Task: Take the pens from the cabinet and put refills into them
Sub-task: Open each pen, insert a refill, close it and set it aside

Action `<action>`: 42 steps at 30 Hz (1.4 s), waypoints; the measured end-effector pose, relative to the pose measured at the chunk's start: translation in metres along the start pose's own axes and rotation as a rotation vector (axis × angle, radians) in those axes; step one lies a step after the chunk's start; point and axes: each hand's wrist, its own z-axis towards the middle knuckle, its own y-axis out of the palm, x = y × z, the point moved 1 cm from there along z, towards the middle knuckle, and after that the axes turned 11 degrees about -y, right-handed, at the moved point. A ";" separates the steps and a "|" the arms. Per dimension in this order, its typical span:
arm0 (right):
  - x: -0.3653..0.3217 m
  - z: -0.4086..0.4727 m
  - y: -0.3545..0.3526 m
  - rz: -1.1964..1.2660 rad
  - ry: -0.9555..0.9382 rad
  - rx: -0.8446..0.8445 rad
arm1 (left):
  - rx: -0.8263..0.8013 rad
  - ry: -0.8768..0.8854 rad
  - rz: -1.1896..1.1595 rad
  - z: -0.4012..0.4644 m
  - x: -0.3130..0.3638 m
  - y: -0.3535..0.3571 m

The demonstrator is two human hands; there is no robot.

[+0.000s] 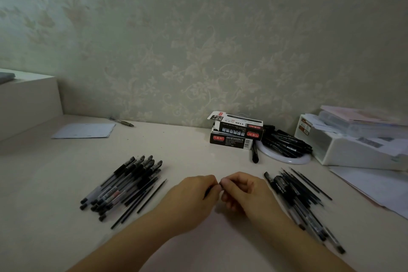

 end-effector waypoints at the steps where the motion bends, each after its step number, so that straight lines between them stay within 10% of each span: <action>1: 0.001 0.001 0.000 0.015 0.004 0.004 | 0.005 0.019 0.058 0.000 0.000 -0.001; 13: 0.007 0.008 -0.014 0.013 -0.025 0.206 | 0.162 -0.232 0.255 0.008 -0.003 -0.003; 24: 0.015 0.005 -0.015 -0.645 -0.173 0.068 | 0.026 -0.162 0.362 -0.002 -0.007 -0.007; 42: 0.012 0.005 -0.009 -0.530 -0.307 0.091 | 0.196 -0.090 0.415 0.002 -0.006 -0.019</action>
